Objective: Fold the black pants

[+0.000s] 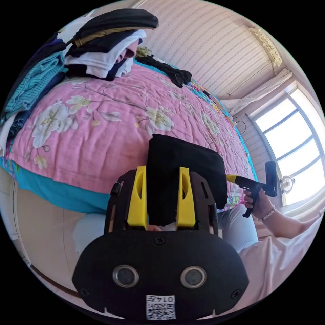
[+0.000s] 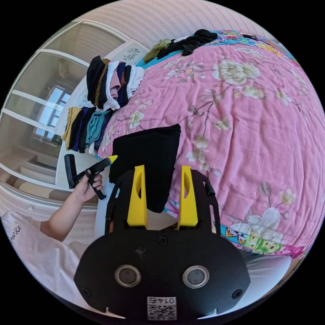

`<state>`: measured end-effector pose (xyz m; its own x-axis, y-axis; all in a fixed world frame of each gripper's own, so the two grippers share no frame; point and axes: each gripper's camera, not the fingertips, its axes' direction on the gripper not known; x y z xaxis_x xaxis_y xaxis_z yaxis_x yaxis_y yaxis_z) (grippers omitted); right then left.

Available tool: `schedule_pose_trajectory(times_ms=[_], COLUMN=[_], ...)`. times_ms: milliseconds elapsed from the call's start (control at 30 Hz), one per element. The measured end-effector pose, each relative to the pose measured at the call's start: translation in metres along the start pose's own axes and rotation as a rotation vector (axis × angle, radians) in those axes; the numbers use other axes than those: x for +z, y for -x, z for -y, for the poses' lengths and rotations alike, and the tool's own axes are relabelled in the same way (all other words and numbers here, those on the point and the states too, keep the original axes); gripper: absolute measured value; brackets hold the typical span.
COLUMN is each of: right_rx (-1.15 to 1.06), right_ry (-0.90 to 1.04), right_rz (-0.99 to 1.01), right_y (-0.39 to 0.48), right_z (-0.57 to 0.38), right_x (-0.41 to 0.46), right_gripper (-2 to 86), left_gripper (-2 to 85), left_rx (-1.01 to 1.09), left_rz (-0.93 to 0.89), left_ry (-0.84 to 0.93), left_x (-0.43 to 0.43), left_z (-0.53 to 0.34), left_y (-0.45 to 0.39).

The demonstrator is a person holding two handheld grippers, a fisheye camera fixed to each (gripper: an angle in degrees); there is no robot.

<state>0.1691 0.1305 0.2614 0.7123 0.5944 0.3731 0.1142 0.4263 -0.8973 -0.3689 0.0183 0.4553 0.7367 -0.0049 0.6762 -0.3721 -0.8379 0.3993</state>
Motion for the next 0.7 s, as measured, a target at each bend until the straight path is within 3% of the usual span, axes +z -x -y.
schedule_pose_trajectory(times_ms=[500,700], right_rx=[0.014,-0.165], right_ry=[-0.039,-0.022], right_rz=[0.161,0.050], right_y=[-0.002,0.037], right_z=[-0.009,-0.015], right_x=[0.012,-0.003], right_gripper=[12.3,6.6], left_gripper=[11.6,7.5], left_rx=[-0.003,0.043], left_rz=[-0.039,-0.075], left_ry=[0.035,0.058], left_x=[0.081,0.100], left_z=[0.015,0.021], left_y=[-0.038,-0.058])
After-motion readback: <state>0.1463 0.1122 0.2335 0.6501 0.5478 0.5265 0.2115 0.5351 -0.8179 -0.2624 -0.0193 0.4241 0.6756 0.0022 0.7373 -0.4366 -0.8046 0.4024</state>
